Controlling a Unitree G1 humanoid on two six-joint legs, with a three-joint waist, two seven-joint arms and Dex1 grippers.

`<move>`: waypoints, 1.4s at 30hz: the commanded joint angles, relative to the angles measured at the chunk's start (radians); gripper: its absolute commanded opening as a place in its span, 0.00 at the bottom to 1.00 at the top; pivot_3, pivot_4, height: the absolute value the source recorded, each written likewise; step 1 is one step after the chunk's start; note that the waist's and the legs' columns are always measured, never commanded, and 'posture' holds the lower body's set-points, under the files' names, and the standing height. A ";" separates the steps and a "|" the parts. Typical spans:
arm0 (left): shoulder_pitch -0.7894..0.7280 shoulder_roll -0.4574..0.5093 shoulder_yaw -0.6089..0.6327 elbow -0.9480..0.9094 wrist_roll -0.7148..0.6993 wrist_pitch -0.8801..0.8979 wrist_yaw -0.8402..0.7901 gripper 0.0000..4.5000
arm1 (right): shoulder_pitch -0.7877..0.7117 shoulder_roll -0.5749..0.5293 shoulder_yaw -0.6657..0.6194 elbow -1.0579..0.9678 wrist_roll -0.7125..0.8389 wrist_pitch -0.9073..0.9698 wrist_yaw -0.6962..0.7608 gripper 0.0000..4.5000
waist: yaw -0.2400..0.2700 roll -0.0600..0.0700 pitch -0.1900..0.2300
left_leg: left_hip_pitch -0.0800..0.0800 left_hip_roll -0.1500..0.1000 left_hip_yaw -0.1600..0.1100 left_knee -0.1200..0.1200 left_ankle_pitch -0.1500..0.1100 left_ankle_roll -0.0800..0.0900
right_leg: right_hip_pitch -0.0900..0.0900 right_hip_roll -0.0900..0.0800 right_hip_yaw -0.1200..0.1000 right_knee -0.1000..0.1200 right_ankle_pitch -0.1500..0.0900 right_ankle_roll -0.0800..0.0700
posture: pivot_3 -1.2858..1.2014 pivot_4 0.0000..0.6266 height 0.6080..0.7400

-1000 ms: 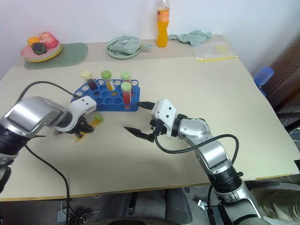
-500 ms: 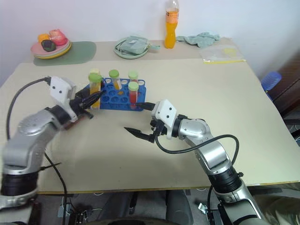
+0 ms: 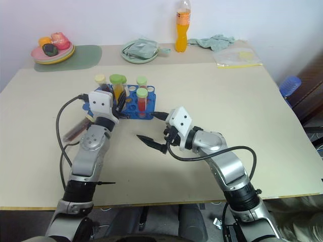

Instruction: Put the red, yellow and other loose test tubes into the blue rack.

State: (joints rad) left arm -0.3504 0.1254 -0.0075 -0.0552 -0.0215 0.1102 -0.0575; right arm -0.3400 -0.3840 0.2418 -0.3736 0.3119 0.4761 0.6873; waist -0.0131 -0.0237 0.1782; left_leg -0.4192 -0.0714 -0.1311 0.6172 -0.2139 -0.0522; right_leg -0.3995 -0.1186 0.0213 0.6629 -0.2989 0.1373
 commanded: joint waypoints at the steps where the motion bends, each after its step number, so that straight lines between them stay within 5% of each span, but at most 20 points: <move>1: -0.023 -0.001 -0.005 -0.004 0.016 -0.037 -0.004 0.17 | -0.001 0.010 -0.026 -0.056 0.020 -0.001 -0.014 1.00 | 0.000 0.000 0.000 | 0.000 0.000 0.000 0.000 0.000 0.000 | 0.000 0.000 0.000 0.000 0.000 0.000 | 0.52 0.24 1.00; 19: -0.077 0.005 0.024 0.185 0.002 -0.123 -0.028 0.17 | 0.008 0.020 -0.027 -0.061 0.034 0.012 -0.038 1.00 | 0.001 0.000 0.000 | 0.000 0.000 -0.001 0.001 0.000 0.000 | 0.001 0.000 -0.001 0.000 0.000 0.000 | 0.52 0.24 1.00; 27: -0.042 -0.001 0.058 0.153 -0.015 -0.152 -0.016 0.99 | 0.006 0.022 -0.023 -0.059 0.039 0.009 -0.033 1.00 | -0.001 0.000 0.000 | 0.000 0.000 -0.001 0.001 0.000 0.000 | 0.001 0.000 -0.001 0.000 0.000 0.000 | 0.52 0.24 1.00; 33: -0.008 0.029 0.111 -0.006 -0.062 -0.146 -0.035 0.99 | 0.005 0.020 -0.018 -0.060 0.037 0.007 -0.029 1.00 | -0.002 0.000 0.000 | 0.000 0.000 -0.001 0.001 0.000 0.000 | 0.001 0.000 -0.001 0.000 0.000 0.000 | 0.52 0.24 1.00; 37: -0.009 0.122 0.248 -0.173 -0.217 -0.040 -0.082 0.99 | 0.008 0.016 -0.023 -0.064 0.038 0.011 -0.031 1.00 | -0.006 0.000 0.000 | 0.000 0.001 -0.003 0.000 0.000 0.000 | 0.000 0.001 -0.001 0.000 0.000 0.000 | 0.52 0.24 1.00; 42: -0.037 0.420 0.329 -0.181 -0.369 0.375 -0.229 0.99 | 0.005 0.014 -0.019 -0.058 0.047 0.010 -0.015 1.00 | -0.005 0.000 0.000 | 0.001 0.000 -0.002 0.000 0.000 0.000 | 0.001 0.001 -0.001 0.000 0.000 0.000 | 0.52 0.24 1.00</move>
State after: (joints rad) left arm -0.3733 0.4825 0.2997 -0.2297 -0.3614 0.3564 -0.2444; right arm -0.3278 -0.3724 0.2312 -0.3901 0.3398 0.4948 0.6627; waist -0.0186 -0.0232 0.1780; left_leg -0.4182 -0.0712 -0.1335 0.6172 -0.2140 -0.0521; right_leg -0.3980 -0.1181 0.0207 0.6632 -0.2991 0.1374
